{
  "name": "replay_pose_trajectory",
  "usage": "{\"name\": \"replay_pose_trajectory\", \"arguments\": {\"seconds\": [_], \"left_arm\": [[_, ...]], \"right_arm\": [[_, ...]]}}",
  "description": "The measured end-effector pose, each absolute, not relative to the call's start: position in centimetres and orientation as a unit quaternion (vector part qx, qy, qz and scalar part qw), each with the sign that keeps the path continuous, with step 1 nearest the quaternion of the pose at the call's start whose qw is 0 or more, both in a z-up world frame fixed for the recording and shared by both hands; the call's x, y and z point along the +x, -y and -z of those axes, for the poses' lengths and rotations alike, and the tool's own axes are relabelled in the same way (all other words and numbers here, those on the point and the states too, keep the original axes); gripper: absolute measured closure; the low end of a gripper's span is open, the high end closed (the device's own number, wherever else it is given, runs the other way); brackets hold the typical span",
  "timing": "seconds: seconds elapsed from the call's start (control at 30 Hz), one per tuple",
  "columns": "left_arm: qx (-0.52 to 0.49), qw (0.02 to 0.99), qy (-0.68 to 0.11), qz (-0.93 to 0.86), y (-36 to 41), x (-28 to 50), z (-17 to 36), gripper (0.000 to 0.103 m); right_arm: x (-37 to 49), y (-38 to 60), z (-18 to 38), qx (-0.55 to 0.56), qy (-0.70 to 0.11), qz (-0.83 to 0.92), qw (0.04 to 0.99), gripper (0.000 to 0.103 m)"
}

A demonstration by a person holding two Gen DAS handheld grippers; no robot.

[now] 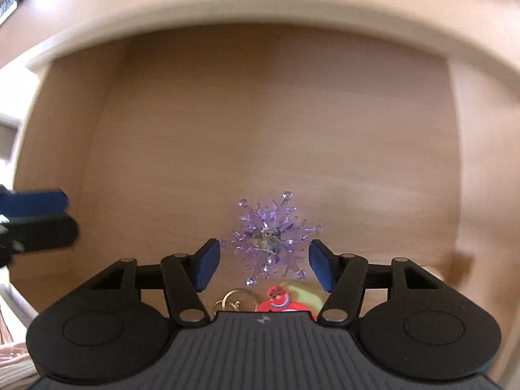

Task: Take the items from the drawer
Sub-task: 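Grasp the purple snowflake with the right gripper while the left reaches into the drawer, then grasp the red-yellow toy with the left gripper while the right holds the snowflake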

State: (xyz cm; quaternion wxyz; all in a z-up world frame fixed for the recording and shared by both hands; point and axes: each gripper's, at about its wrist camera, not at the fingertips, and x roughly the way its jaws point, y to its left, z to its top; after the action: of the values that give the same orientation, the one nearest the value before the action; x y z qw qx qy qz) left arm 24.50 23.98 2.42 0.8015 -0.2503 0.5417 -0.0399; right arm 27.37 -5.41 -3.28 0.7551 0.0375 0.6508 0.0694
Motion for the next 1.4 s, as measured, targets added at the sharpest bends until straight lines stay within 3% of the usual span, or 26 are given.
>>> {"name": "replay_pose_trajectory", "arguments": {"seconds": [0.4, 0.57, 1.13, 1.4], "left_arm": [[-0.221, 0.735, -0.627, 0.136, -15.8, 30.6, 1.4, 0.054], [-0.220, 0.723, -0.643, 0.122, -14.1, 31.9, 2.5, 0.054], [-0.069, 0.710, -0.680, 0.168, -9.1, 31.4, 3.2, 0.056], [-0.067, 0.756, -0.639, 0.123, -15.6, 30.0, 1.8, 0.057]], "right_arm": [[21.2, 12.0, -7.3, 0.124, -0.531, 0.013, 0.838, 0.042], [19.7, 14.6, -7.1, 0.138, -0.526, 0.046, 0.838, 0.042], [17.6, 15.8, -6.8, 0.142, -0.512, 0.084, 0.843, 0.042], [18.1, 15.9, -7.1, 0.139, -0.505, 0.084, 0.848, 0.042]]}}
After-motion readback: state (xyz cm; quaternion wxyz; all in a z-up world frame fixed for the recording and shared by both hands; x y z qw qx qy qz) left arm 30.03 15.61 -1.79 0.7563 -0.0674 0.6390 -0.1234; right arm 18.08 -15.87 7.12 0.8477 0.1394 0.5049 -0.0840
